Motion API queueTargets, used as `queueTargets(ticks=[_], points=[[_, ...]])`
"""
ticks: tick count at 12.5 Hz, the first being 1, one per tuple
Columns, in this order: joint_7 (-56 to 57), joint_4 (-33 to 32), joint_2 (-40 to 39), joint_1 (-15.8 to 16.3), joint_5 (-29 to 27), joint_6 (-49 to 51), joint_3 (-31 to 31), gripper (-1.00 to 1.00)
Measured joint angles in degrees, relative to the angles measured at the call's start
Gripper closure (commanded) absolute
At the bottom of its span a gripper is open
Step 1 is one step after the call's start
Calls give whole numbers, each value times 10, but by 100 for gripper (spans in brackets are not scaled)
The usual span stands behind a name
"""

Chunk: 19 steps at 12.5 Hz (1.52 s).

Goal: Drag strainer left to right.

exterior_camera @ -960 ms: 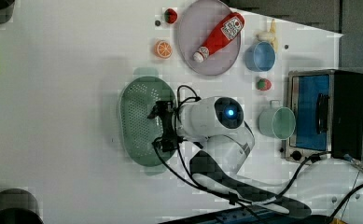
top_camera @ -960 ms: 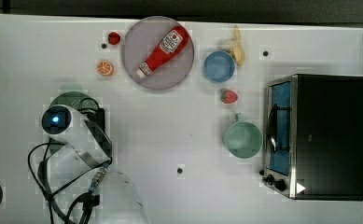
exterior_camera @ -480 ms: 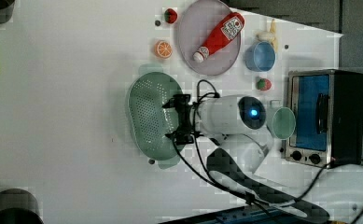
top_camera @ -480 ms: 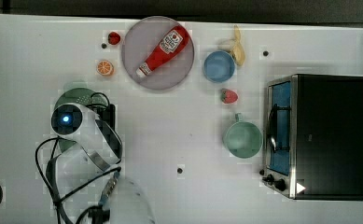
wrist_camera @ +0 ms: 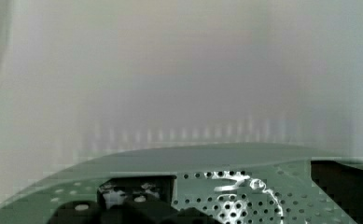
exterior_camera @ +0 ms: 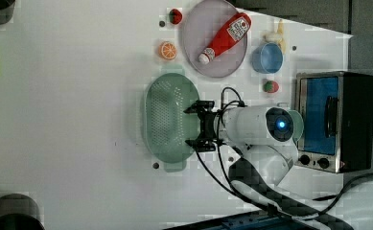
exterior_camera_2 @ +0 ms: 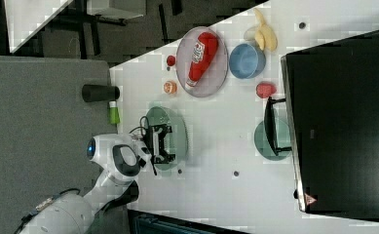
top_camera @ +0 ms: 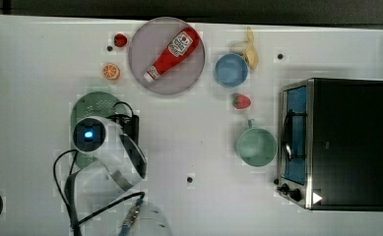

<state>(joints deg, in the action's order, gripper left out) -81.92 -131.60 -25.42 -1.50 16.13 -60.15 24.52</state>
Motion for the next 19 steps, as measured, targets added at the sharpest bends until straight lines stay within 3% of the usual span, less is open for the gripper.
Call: queueTargets(ticks=[6,15,19], points=[[57,-41,2,-43,12,-49,-41,-100],[200,-55,16,-57,16,-66,-185,-100],[244,-62,21,-68,8,-68,-219,-100]])
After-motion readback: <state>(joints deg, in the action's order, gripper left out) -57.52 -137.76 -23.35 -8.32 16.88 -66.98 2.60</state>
